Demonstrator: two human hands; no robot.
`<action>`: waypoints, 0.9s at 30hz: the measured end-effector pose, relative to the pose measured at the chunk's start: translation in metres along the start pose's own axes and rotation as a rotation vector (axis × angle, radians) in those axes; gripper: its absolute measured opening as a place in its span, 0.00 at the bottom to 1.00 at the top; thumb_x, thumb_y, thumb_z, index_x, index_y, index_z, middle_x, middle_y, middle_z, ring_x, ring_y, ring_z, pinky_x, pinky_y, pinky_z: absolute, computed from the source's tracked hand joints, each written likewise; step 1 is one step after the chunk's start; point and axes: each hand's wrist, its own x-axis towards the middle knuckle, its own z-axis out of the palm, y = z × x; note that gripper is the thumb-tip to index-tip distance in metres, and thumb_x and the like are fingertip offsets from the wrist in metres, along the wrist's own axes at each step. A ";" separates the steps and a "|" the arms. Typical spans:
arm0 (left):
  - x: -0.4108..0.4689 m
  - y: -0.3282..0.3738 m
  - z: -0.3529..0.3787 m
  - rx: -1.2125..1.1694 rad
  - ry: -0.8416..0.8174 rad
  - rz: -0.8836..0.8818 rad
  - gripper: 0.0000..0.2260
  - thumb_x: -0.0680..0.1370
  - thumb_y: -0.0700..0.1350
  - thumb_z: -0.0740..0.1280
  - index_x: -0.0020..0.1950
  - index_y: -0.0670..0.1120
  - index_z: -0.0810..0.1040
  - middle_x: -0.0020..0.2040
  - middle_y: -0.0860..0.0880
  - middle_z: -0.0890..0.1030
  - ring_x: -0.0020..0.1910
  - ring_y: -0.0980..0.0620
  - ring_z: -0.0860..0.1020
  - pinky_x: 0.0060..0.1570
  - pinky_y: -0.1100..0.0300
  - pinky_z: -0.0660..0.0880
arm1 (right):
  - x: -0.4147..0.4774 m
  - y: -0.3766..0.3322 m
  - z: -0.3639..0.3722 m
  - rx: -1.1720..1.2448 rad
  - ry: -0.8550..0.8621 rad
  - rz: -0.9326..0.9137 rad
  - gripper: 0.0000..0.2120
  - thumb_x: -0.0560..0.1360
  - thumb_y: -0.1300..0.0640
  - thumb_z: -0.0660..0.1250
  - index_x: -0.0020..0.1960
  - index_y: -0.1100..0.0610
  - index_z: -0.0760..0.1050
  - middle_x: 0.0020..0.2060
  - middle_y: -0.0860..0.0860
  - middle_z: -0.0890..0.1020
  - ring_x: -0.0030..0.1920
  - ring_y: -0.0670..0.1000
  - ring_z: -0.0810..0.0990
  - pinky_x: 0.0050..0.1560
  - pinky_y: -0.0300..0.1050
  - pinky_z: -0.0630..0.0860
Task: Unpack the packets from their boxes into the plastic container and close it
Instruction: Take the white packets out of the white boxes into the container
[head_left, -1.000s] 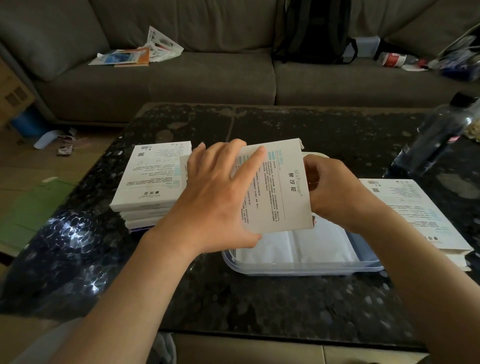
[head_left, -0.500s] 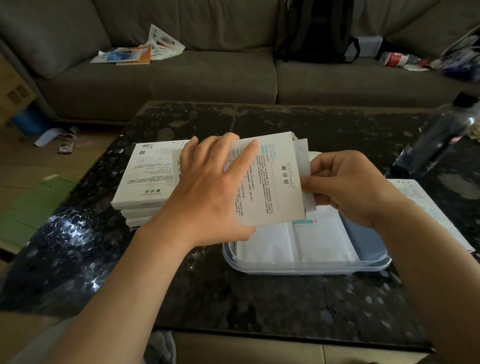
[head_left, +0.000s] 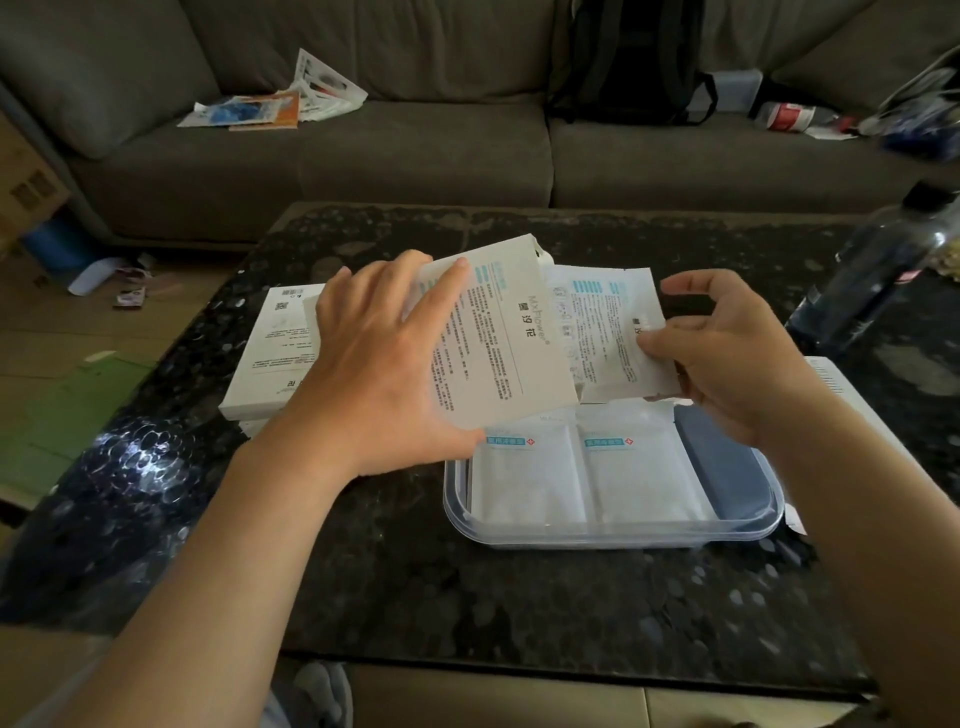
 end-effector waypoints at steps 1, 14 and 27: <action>0.000 -0.001 0.000 0.005 0.006 -0.004 0.52 0.58 0.72 0.66 0.77 0.50 0.58 0.72 0.47 0.62 0.71 0.42 0.61 0.73 0.39 0.54 | 0.000 0.000 -0.001 -0.007 0.027 -0.017 0.25 0.76 0.60 0.72 0.68 0.47 0.67 0.52 0.50 0.82 0.48 0.55 0.84 0.37 0.48 0.84; 0.001 -0.010 0.000 0.053 0.013 -0.083 0.53 0.57 0.73 0.66 0.76 0.51 0.56 0.72 0.46 0.63 0.71 0.42 0.63 0.71 0.40 0.58 | -0.007 -0.016 -0.051 0.322 0.013 -0.160 0.22 0.79 0.69 0.55 0.37 0.57 0.83 0.50 0.55 0.87 0.53 0.61 0.86 0.45 0.53 0.86; 0.002 -0.010 0.003 0.085 -0.009 -0.081 0.54 0.57 0.71 0.70 0.77 0.50 0.56 0.73 0.45 0.63 0.71 0.42 0.63 0.71 0.40 0.58 | -0.024 -0.028 -0.054 -0.184 -0.136 -0.439 0.08 0.71 0.56 0.71 0.44 0.61 0.81 0.30 0.53 0.84 0.27 0.49 0.81 0.32 0.40 0.81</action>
